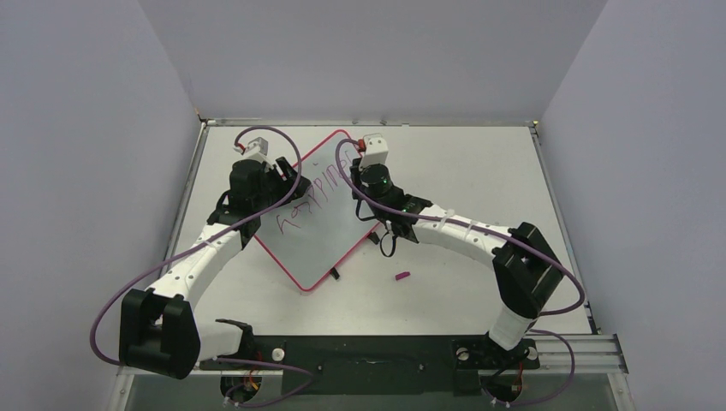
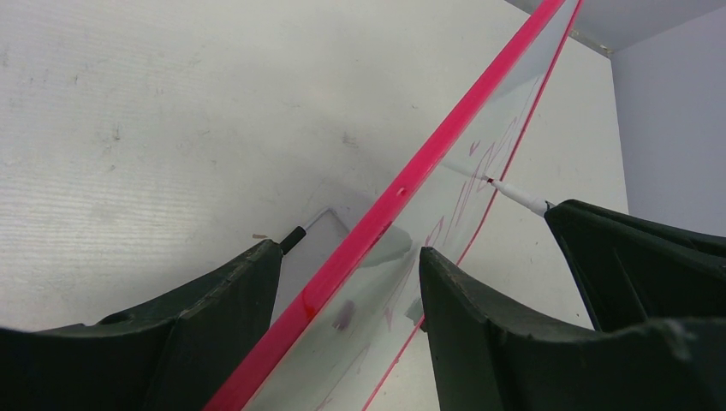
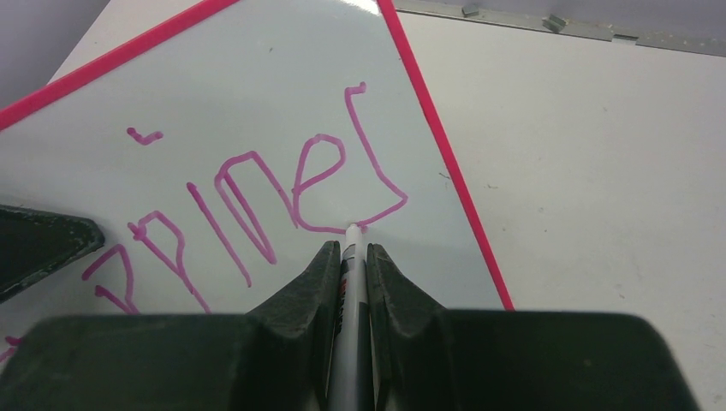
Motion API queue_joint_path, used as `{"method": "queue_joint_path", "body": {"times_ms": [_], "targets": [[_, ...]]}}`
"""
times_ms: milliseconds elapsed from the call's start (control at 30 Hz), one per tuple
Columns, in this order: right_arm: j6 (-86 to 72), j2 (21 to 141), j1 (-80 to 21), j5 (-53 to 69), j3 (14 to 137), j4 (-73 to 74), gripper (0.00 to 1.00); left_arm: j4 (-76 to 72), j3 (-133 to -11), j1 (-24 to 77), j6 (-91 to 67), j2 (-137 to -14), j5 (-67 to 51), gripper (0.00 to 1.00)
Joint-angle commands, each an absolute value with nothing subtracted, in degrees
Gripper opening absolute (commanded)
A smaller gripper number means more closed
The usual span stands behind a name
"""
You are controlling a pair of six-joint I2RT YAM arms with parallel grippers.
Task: Write a sentence on the whiteboard
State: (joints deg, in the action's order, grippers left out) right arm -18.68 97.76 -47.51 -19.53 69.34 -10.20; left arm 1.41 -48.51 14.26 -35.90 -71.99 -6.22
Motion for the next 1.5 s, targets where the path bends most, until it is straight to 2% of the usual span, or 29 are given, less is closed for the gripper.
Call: {"method": "queue_joint_path", "body": {"times_ms": [0, 533, 1067, 1467], "targets": [[-19.1, 94.6, -48.5, -19.6, 69.0, -9.6, 0.00, -1.5, -46.6, 16.1, -31.5, -71.6, -7.9, 0.47], [-18.1, 85.5, -47.3, -22.2, 68.2, -9.8, 0.00, -1.6, -46.5, 16.1, -31.6, -71.5, -8.0, 0.47], [-17.4, 93.9, -42.8, -17.9, 77.7, -9.6, 0.00, -1.6, -46.7, 16.2, -31.5, -72.0, -7.8, 0.47], [-17.6, 96.5, -42.5, -16.9, 78.7, -9.7, 0.00, -1.6, -46.7, 16.2, -31.4, -72.1, -7.8, 0.46]]}}
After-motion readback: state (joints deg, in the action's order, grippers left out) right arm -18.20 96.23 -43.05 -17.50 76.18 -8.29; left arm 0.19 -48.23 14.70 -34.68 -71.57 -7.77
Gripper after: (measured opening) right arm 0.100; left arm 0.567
